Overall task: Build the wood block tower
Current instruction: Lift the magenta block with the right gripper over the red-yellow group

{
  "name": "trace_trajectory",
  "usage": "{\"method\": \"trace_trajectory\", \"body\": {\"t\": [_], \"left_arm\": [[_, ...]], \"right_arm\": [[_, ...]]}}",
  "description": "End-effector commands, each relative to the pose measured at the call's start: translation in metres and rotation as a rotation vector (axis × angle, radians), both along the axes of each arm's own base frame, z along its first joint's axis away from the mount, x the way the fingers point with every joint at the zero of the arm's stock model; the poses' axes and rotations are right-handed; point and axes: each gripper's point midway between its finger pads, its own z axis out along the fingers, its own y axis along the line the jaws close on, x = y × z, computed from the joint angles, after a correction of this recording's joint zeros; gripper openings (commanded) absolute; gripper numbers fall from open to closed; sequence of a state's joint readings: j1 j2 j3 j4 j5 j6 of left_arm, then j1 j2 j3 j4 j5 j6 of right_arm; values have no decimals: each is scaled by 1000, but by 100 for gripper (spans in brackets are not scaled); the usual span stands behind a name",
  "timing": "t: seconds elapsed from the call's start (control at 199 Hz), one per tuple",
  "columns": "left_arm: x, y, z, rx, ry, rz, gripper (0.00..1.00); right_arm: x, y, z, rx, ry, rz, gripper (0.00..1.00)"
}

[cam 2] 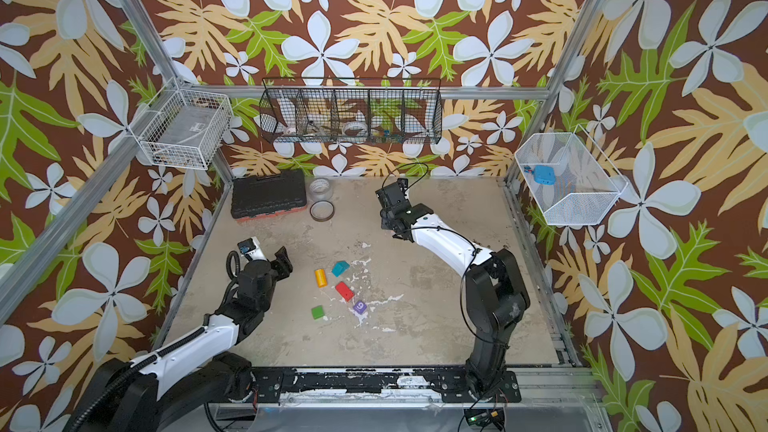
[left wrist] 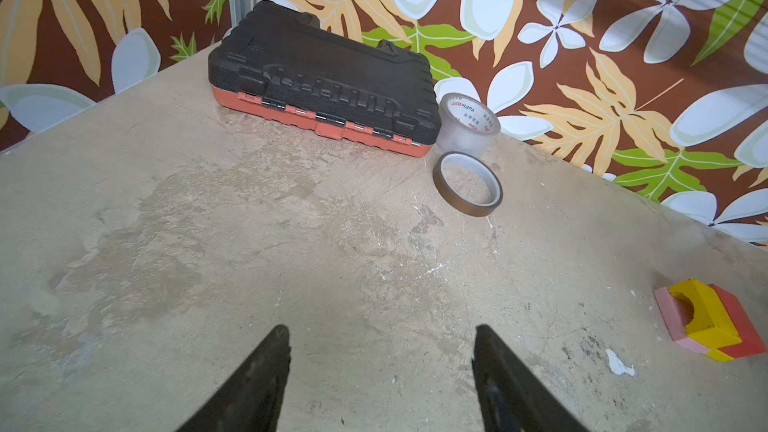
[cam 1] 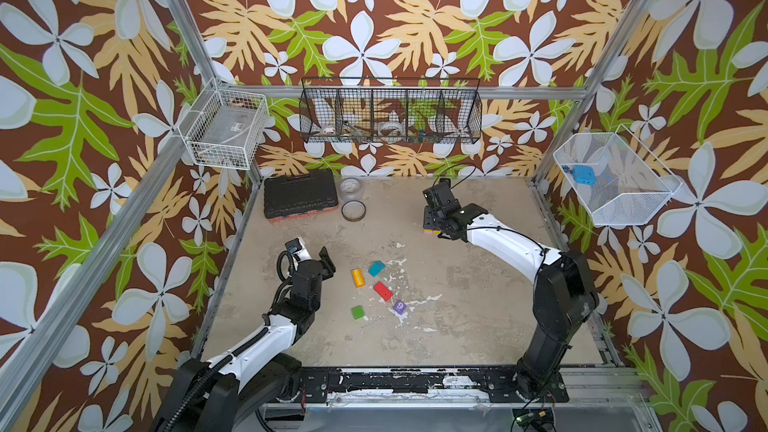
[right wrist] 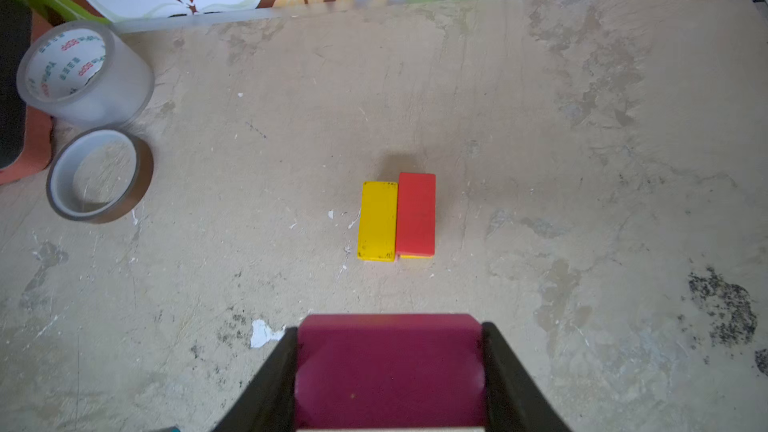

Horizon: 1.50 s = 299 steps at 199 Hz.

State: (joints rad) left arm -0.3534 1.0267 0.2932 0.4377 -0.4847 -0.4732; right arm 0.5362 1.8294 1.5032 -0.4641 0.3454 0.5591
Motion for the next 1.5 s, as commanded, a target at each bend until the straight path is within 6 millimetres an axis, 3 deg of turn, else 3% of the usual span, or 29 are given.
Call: {"method": "trace_trajectory", "body": {"t": [0.0, 0.311, 0.698, 1.054, 1.496], "left_arm": [[4, 0, 7, 0, -22, 1, 71], [6, -2, 6, 3, -12, -1, 71], [10, -4, 3, 11, 6, -6, 71], [11, -5, 1, 12, 14, -9, 71], [12, -6, 1, 12, 15, -16, 71]], "right_arm": [[9, -12, -3, -50, 24, -6, 26], [50, -18, -13, -65, 55, 4, 25], [77, -11, -32, -81, 97, 40, 25], [85, -9, -52, -77, 137, 51, 24], [70, -10, -76, -23, 181, 27, 23]]}}
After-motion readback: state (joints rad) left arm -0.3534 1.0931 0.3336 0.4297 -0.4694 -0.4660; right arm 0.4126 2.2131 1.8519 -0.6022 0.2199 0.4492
